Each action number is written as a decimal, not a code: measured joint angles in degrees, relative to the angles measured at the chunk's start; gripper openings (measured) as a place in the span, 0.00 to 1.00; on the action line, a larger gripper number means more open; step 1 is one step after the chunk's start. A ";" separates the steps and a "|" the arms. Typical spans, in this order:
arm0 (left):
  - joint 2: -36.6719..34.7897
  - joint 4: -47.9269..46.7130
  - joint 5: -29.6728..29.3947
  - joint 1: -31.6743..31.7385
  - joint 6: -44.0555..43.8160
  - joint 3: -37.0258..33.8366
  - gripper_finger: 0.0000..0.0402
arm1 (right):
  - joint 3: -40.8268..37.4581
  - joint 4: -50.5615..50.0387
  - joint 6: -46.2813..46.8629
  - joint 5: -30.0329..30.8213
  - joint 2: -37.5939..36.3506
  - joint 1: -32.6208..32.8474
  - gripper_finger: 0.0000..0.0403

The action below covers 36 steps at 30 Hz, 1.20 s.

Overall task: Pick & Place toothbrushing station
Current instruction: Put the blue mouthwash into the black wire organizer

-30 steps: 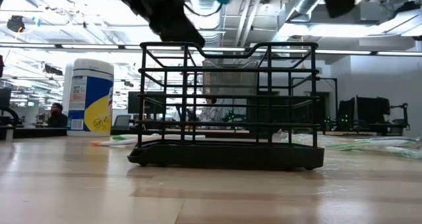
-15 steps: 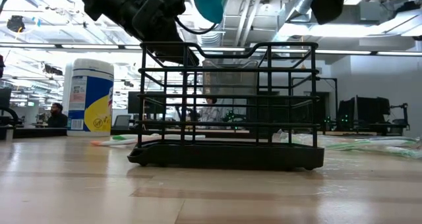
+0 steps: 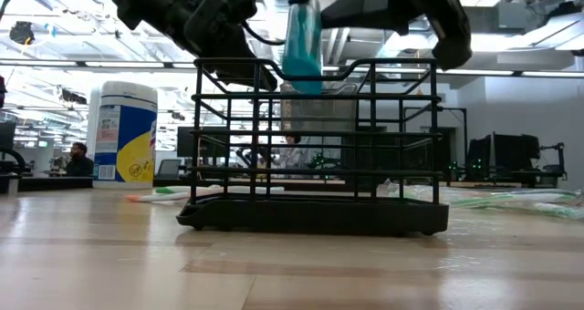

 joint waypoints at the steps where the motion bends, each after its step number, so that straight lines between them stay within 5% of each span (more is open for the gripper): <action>1: 0.00 0.25 0.12 0.00 -0.02 0.00 0.22 | 0.00 -1.11 0.72 -0.64 -0.01 0.00 0.18; 11: 0.00 0.79 0.16 0.00 0.17 0.00 0.22 | 0.17 -15.99 13.72 -1.17 -0.20 0.57 0.18; 36: 0.00 2.84 1.80 2.32 1.46 0.00 0.22 | -0.19 -21.88 12.20 0.81 -0.25 -1.65 0.17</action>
